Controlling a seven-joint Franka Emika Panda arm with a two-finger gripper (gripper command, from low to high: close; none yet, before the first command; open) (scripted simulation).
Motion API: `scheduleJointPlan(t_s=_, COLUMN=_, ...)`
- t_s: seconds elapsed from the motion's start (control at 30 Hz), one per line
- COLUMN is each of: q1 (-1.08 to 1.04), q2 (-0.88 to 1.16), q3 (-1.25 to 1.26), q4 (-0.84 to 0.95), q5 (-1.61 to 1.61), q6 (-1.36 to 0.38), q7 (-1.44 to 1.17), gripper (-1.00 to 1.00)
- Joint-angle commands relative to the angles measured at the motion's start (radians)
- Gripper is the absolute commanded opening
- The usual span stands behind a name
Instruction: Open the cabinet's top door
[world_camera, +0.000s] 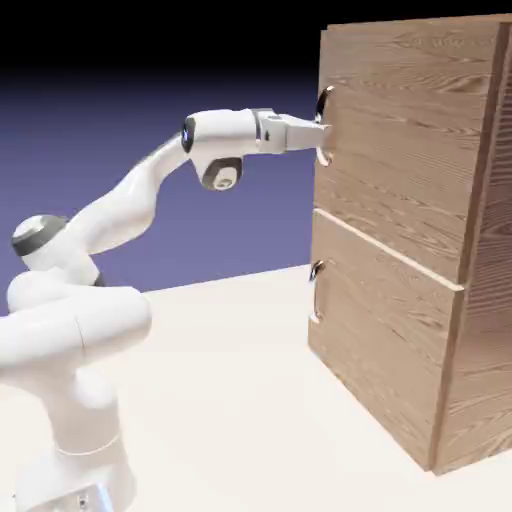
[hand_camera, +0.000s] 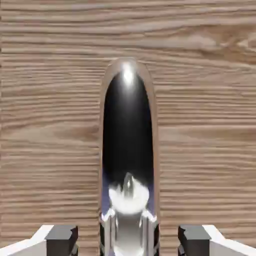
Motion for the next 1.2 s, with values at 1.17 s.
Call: scheduleJointPlan(t_s=1.17, q1=-0.008, q2=0.056, q3=-0.842, q4=-0.656, q5=-0.261, q6=-1.276, q7=-0.561, gripper=-1.00)
